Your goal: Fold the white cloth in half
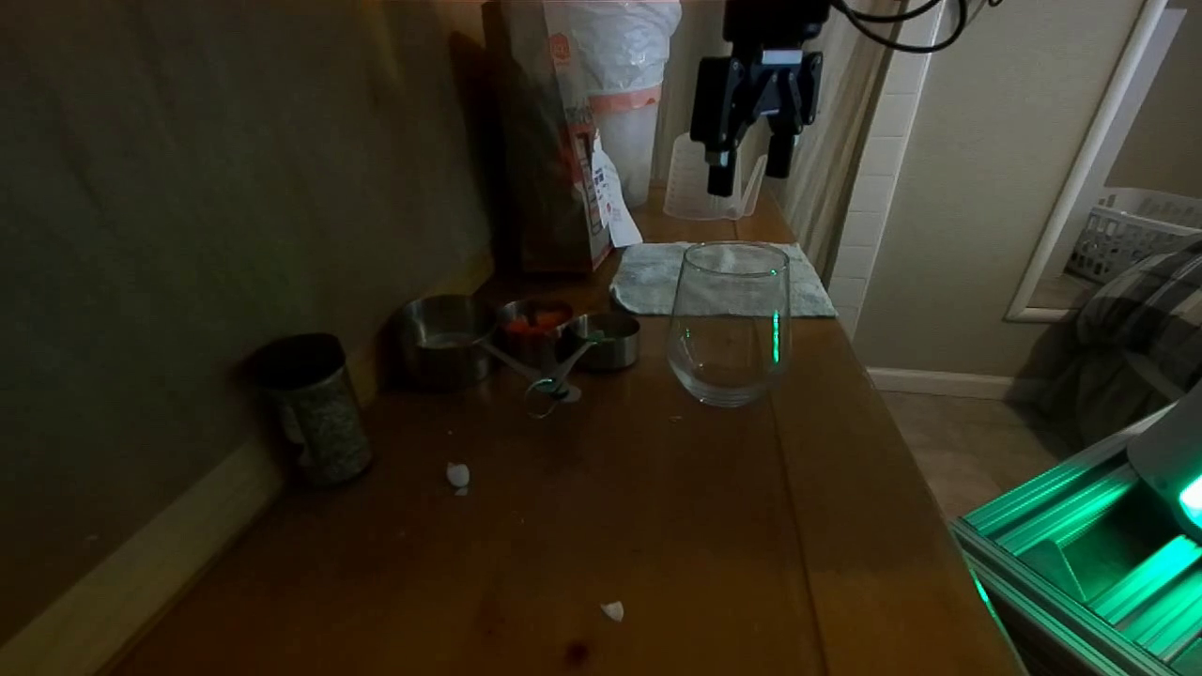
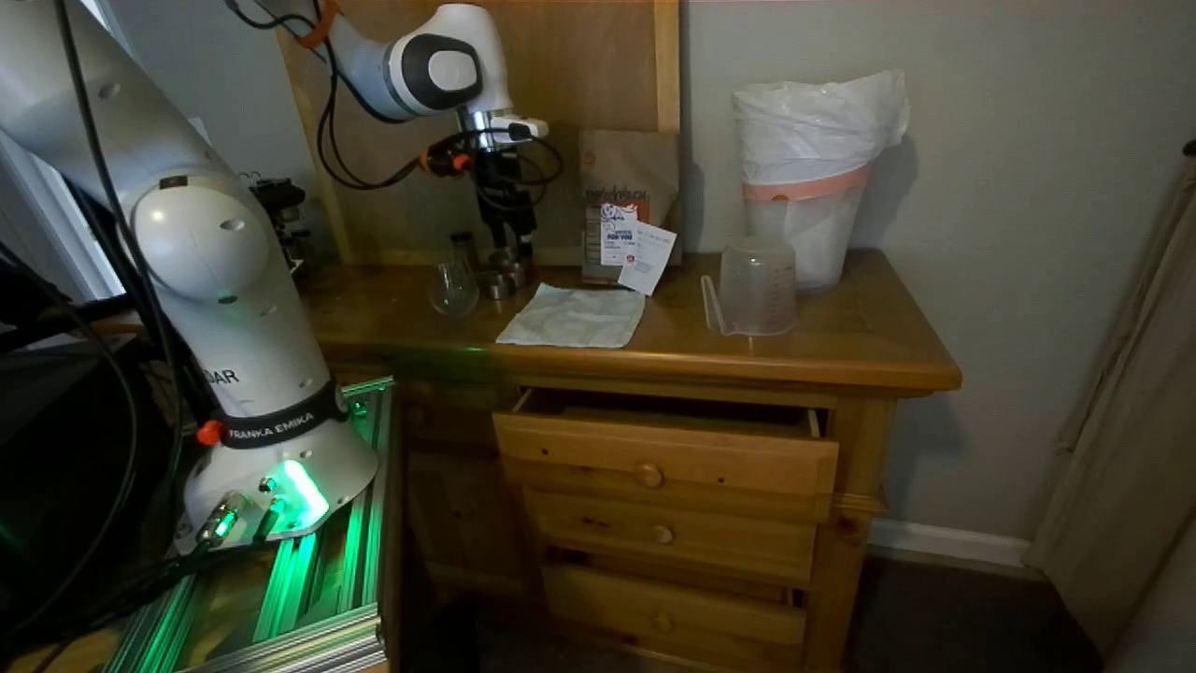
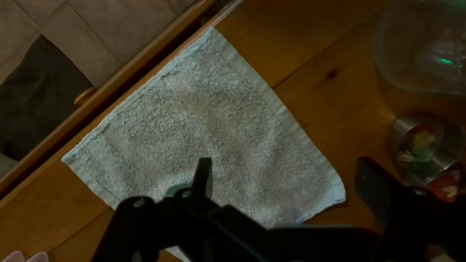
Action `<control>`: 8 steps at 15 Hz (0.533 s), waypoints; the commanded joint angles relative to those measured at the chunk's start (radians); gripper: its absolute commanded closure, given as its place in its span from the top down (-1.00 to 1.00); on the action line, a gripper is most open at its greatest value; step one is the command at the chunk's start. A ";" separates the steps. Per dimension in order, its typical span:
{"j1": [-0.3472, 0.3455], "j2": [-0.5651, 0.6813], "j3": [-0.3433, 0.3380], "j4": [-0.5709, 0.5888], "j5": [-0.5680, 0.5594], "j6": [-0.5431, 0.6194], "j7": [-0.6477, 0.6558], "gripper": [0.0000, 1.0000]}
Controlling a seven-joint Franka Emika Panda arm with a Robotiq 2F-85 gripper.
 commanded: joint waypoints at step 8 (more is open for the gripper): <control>0.052 0.182 0.171 0.093 -0.053 0.205 0.186 1.00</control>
